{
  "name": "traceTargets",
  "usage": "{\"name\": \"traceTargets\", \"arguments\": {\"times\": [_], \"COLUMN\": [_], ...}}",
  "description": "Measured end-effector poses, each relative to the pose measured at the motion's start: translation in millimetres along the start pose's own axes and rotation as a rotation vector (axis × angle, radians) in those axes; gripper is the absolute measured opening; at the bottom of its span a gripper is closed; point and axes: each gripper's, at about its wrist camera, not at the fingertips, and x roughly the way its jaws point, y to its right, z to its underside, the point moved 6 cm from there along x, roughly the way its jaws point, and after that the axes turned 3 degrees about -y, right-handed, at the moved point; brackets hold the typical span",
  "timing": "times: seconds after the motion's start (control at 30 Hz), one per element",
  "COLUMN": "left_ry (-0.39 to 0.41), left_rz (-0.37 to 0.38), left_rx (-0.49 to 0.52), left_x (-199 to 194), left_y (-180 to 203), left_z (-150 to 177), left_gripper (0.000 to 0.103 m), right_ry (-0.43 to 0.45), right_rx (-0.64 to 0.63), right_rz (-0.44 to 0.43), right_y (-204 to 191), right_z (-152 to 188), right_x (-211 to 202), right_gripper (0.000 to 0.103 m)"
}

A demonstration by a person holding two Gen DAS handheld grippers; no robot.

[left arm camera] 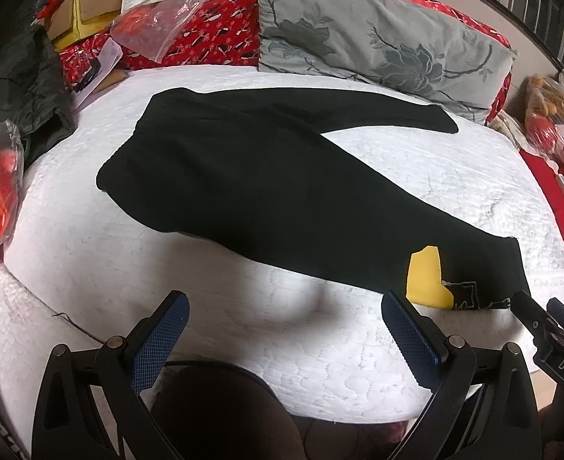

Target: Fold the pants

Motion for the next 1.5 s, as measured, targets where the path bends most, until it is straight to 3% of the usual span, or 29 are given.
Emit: {"name": "traceTargets", "arguments": {"times": [0.43,0.67,0.83,1.0,1.2,1.33,1.5], "left_ry": [-0.009,-0.078,-0.177,-0.222,-0.256,-0.305,-0.365], "left_rz": [-0.001,-0.002,0.03,0.053,-0.022,-0.033,-0.017], "left_rx": [0.001,0.004,0.009,-0.085,-0.197,-0.307,-0.378], "left_x": [3,18,34,44,74,107,155], "left_y": [2,-4,-20,-60,-131,-179,-209], "left_z": [-2,-27,-79,-150,-232,-264,-283], "left_gripper": [0.102,0.102,0.101,0.101,0.1,0.1,0.098], "right_ry": [-0.009,-0.026,-0.001,0.002,-0.038,-0.054,-0.103], "right_rx": [-0.001,-0.011,0.004,0.012,-0.025,0.039,0.047], "right_rz": [-0.001,-0.023,-0.054,-0.056,-0.04,-0.072,-0.085], "right_y": [1,-1,10,27,33,43,49], "right_z": [-1,-18,-72,-156,-236,-274,-305], "right_x": [1,5,5,26,81,121,170], "right_gripper": [0.103,0.103,0.103,0.103,0.103,0.103,0.103]}}
